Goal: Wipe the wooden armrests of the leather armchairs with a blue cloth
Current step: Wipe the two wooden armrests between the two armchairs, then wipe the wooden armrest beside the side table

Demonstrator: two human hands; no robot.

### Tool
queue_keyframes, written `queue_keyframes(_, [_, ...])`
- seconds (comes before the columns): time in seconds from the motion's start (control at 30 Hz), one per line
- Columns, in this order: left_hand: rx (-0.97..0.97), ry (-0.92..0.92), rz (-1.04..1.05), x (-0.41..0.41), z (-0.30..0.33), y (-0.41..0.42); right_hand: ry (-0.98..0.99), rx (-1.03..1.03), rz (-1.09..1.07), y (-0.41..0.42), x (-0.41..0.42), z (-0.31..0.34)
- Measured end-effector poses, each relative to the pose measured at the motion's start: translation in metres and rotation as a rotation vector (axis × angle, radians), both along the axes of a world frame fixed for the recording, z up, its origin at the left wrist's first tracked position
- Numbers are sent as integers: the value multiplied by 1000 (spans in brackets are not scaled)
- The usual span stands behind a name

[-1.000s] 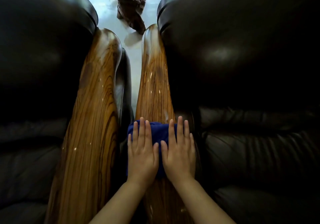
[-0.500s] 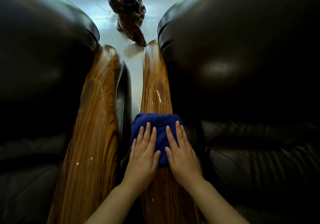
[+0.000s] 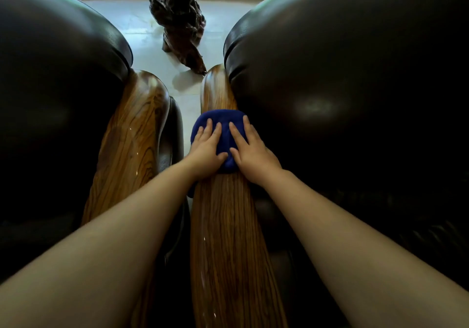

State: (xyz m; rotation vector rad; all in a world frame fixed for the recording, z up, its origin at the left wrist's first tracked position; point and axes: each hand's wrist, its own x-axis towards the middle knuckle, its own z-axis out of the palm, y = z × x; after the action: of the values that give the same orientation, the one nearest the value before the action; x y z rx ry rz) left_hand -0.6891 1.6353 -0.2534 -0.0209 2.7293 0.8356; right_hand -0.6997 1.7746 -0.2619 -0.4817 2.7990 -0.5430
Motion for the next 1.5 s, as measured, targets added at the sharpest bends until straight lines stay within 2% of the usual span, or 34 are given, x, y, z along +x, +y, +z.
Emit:
queue_keyframes(0.17, [26, 68, 40, -4, -1, -4, -35, -145, -14, -7, -5, 6])
queue_keyframes(0.33, [57, 113, 81, 56, 9, -2, 54, -210, -100, -4, 54, 10])
queue_keyframes(0.53, [121, 93, 94, 157, 33, 1, 39, -85, -164, 16, 146, 29])
queue_keyframes(0.6, [93, 31, 63, 175, 47, 2, -35, -92, -184, 25, 165, 45])
queue_keyframes(0.7, [105, -60, 2, 185, 81, -2, -195, -216, -206, 41, 185, 78])
queue_keyframes(0.87, [156, -135, -113, 196, 170, 16, -282, -381, -248, 82, 211, 160])
queue_keyframes(1.2, [78, 16, -309, 238, 355, 156, -54, -328, -288, 231, 282, 351])
queue_keyframes(1.33, [89, 88, -378, 265, 398, 246, 7, -329, -313, 320, 324, 396])
queue_keyframes(1.5, [120, 136, -449, 305, 415, 373, 20, -352, -370, 447, 383, 420])
